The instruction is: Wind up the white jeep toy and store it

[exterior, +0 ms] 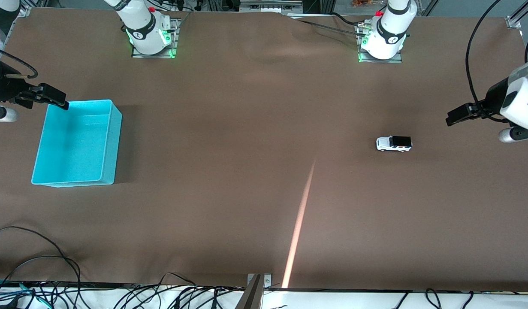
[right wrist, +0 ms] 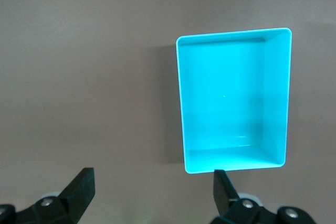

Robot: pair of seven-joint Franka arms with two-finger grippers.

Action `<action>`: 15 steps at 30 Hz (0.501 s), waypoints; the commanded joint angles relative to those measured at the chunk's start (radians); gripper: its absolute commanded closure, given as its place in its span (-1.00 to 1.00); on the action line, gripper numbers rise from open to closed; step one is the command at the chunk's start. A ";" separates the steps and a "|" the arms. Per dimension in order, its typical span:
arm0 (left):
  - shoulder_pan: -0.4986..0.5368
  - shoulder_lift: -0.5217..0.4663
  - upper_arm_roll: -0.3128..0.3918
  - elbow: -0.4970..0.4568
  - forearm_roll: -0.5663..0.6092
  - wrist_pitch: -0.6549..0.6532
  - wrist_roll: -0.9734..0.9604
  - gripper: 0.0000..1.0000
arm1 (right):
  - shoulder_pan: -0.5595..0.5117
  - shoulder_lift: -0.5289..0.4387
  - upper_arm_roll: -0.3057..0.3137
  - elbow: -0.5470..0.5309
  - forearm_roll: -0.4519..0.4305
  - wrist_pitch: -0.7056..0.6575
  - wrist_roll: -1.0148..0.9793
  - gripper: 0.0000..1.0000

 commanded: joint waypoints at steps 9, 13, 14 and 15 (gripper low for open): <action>-0.005 0.010 -0.006 0.069 -0.040 -0.044 0.092 -1.00 | 0.001 0.014 0.007 0.040 -0.009 -0.037 0.005 -1.00; -0.005 0.010 -0.005 0.071 -0.038 -0.047 0.089 -1.00 | 0.003 0.014 0.007 0.040 -0.008 -0.039 0.006 -1.00; -0.005 0.010 -0.005 0.071 -0.037 -0.047 0.089 -1.00 | 0.003 0.013 0.007 0.041 -0.008 -0.037 0.005 -1.00; -0.005 0.010 -0.005 0.071 -0.029 -0.047 0.089 -1.00 | 0.003 0.013 0.007 0.041 -0.008 -0.037 0.005 -1.00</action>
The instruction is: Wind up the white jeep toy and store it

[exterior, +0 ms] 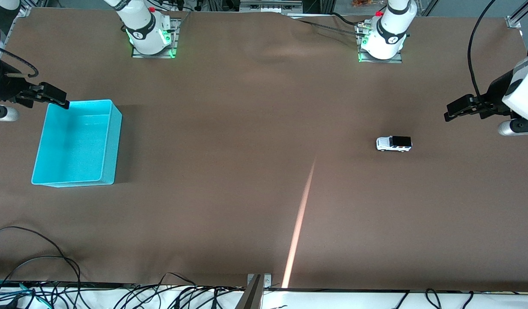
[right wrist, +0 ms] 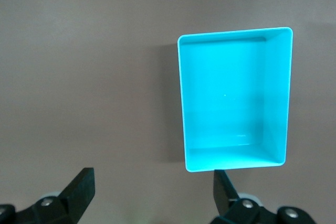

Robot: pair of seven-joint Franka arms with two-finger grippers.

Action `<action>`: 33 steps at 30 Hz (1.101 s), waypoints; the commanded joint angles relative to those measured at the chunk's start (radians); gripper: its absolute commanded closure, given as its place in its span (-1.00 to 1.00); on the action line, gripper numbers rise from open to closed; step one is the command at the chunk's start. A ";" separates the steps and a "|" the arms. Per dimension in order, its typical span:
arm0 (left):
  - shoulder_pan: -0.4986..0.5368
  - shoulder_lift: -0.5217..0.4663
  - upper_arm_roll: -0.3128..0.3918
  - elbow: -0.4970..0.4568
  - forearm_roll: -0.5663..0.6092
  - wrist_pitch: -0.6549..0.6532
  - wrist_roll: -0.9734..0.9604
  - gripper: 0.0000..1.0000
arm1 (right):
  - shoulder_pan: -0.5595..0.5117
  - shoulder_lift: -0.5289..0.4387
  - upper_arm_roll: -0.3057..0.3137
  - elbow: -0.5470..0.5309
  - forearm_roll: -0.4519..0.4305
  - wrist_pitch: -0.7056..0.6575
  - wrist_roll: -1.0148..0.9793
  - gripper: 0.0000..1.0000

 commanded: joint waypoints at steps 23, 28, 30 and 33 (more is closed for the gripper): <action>-0.008 0.010 -0.004 0.028 0.020 -0.047 0.025 -1.00 | 0.003 0.013 0.004 0.034 -0.006 -0.025 0.007 -1.00; -0.007 0.012 -0.001 0.028 0.020 -0.045 0.027 -1.00 | 0.003 0.013 0.004 0.034 -0.006 -0.025 0.005 -1.00; -0.008 0.016 -0.001 0.031 0.020 -0.045 0.025 -1.00 | 0.003 0.013 0.004 0.034 -0.006 -0.025 0.005 -1.00; -0.007 0.012 -0.003 0.026 0.034 -0.047 0.027 -1.00 | 0.003 0.013 0.004 0.034 -0.006 -0.024 0.005 -1.00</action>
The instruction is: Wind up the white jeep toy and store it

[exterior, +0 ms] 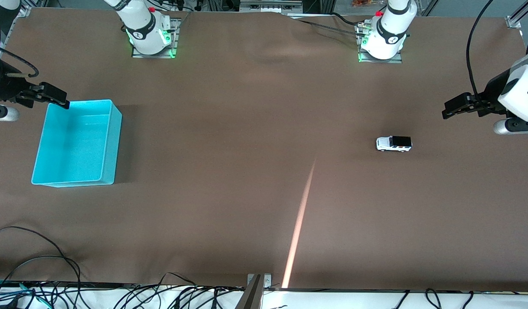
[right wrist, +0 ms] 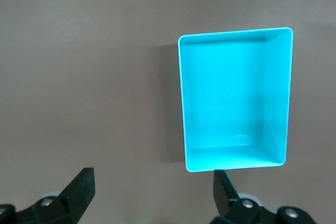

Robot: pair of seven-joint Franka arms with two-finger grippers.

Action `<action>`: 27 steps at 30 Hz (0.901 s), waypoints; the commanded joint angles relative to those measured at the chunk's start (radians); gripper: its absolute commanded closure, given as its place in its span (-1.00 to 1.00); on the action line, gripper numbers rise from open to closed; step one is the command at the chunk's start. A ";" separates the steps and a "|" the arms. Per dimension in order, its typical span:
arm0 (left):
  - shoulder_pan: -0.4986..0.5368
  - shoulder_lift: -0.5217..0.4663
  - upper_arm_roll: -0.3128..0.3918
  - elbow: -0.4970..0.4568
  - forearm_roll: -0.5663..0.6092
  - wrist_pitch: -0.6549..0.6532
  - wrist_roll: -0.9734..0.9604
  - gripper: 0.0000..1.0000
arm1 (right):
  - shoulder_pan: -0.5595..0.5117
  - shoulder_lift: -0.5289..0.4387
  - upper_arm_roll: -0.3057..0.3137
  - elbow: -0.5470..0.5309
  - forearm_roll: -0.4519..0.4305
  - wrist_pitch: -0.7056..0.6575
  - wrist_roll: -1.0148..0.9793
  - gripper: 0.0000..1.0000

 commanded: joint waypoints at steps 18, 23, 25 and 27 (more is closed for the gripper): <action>-0.005 0.011 -0.005 0.026 0.036 -0.023 0.029 -1.00 | 0.002 0.014 0.004 0.033 -0.006 -0.019 0.005 -1.00; -0.005 0.011 -0.005 0.023 0.036 -0.023 0.029 -1.00 | 0.002 0.014 0.002 0.033 -0.006 -0.020 0.005 -1.00; -0.005 0.011 -0.005 0.021 0.036 -0.023 0.029 -1.00 | 0.002 0.014 0.002 0.033 -0.006 -0.025 0.005 -1.00; -0.005 0.011 -0.005 0.021 0.036 -0.023 0.029 -1.00 | 0.002 0.013 0.002 0.033 -0.006 -0.027 0.005 -1.00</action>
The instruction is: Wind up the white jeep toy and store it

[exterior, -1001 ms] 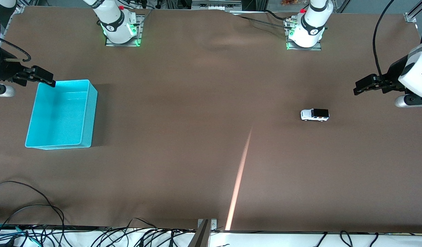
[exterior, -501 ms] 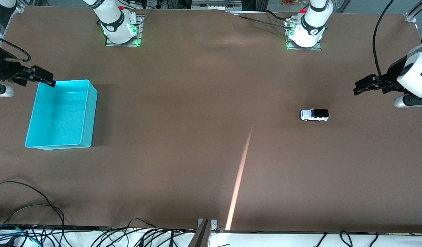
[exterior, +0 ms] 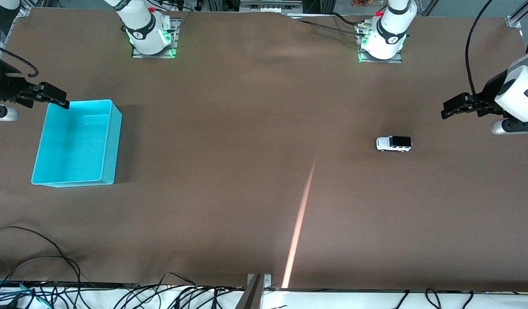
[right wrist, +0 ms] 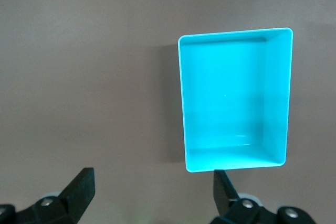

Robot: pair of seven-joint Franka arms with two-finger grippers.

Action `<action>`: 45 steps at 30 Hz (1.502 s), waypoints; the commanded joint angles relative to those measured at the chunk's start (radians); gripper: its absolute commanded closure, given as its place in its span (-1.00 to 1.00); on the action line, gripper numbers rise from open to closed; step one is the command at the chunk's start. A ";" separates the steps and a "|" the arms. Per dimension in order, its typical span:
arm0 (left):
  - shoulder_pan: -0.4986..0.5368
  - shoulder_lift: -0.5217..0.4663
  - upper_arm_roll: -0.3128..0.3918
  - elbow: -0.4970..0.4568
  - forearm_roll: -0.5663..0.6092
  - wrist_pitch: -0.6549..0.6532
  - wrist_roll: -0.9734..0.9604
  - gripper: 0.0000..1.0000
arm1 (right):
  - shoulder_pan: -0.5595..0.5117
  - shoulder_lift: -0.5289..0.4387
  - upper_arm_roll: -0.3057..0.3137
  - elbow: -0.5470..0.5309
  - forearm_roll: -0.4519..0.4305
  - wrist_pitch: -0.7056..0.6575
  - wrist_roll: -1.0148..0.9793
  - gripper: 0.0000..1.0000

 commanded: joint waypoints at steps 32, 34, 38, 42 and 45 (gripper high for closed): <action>0.006 0.051 0.001 0.020 0.022 -0.051 -0.202 -1.00 | 0.002 0.014 0.004 0.033 -0.005 -0.019 0.008 -1.00; 0.006 0.054 0.001 0.014 0.023 -0.051 -0.296 -1.00 | 0.002 0.014 0.002 0.032 -0.005 -0.017 0.008 -1.00; -0.003 0.089 0.001 0.015 0.025 -0.049 -0.399 -1.00 | 0.000 0.016 0.002 0.032 -0.002 -0.017 0.008 -1.00; -0.001 0.111 0.001 0.012 0.025 -0.049 -0.527 -1.00 | 0.000 0.016 0.000 0.032 0.006 -0.019 0.009 -1.00; 0.000 0.125 0.001 -0.006 0.025 -0.042 -0.670 -1.00 | 0.000 0.017 0.000 0.032 0.011 -0.020 0.009 -1.00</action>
